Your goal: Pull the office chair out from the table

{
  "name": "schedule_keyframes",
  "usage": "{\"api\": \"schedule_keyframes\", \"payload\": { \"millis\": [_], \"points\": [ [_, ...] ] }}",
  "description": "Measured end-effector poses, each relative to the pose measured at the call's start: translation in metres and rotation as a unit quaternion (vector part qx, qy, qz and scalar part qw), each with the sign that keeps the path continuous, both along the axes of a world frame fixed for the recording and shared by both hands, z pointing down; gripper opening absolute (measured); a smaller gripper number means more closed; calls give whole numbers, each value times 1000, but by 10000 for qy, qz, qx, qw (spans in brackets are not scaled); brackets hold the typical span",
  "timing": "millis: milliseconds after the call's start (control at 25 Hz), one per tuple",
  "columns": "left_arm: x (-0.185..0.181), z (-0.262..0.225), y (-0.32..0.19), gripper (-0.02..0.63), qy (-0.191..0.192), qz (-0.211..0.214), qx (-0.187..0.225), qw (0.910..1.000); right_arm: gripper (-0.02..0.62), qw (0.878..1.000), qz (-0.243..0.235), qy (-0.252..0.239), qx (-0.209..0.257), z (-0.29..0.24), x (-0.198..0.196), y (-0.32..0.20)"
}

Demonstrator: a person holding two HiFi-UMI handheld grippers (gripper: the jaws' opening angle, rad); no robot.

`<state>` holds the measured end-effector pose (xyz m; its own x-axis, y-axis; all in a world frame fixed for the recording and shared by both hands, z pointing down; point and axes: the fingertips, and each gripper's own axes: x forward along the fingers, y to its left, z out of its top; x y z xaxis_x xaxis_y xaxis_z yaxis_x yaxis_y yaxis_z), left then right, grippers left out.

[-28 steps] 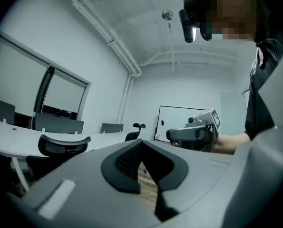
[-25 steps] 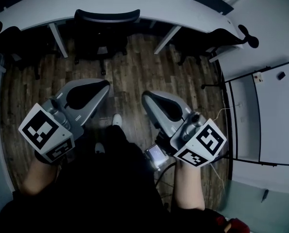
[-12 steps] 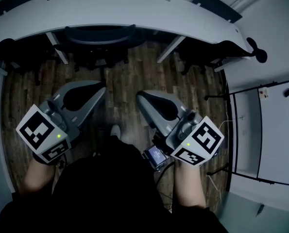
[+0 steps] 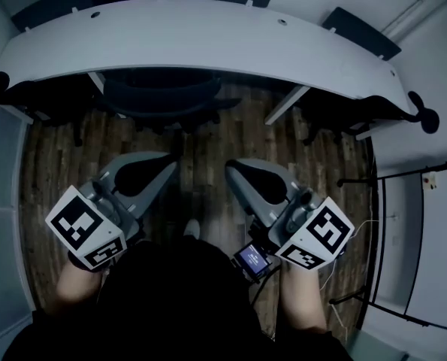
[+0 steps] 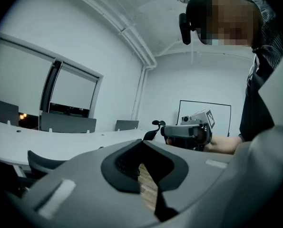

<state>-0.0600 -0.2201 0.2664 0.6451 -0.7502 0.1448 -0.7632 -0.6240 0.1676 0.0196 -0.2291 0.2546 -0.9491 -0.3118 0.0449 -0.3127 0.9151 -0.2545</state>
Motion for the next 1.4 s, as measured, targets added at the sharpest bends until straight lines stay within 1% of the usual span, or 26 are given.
{"api": "schedule_keyframes", "payload": {
  "millis": [160,360,560,720,920,1160,1400],
  "points": [
    [-7,3,-16,5,-42,-128,-124,9998,0,9998,-122,-112,-83,1,-9,-21],
    [-23,1,-28,5,-93,-272,-70,9996,0,9995,-242,-136,-156,5,-20,-39],
    [-45,-2,-43,5,-12,-335,-32,9994,1,9995,-256,-124,-107,0,-39,-54],
    [-58,-9,-64,5,-8,-140,57,9999,2,9999,-121,-92,-77,-4,-52,-72],
    [-73,-9,-98,5,47,217,108,9997,2,9999,90,50,-91,-5,-71,-103],
    [-105,7,-133,5,-27,480,34,9988,2,9993,276,187,-136,5,-99,-135],
    [-130,13,-154,5,-29,785,-7,9969,2,9985,389,374,-87,8,-124,-155]
  ]
}}
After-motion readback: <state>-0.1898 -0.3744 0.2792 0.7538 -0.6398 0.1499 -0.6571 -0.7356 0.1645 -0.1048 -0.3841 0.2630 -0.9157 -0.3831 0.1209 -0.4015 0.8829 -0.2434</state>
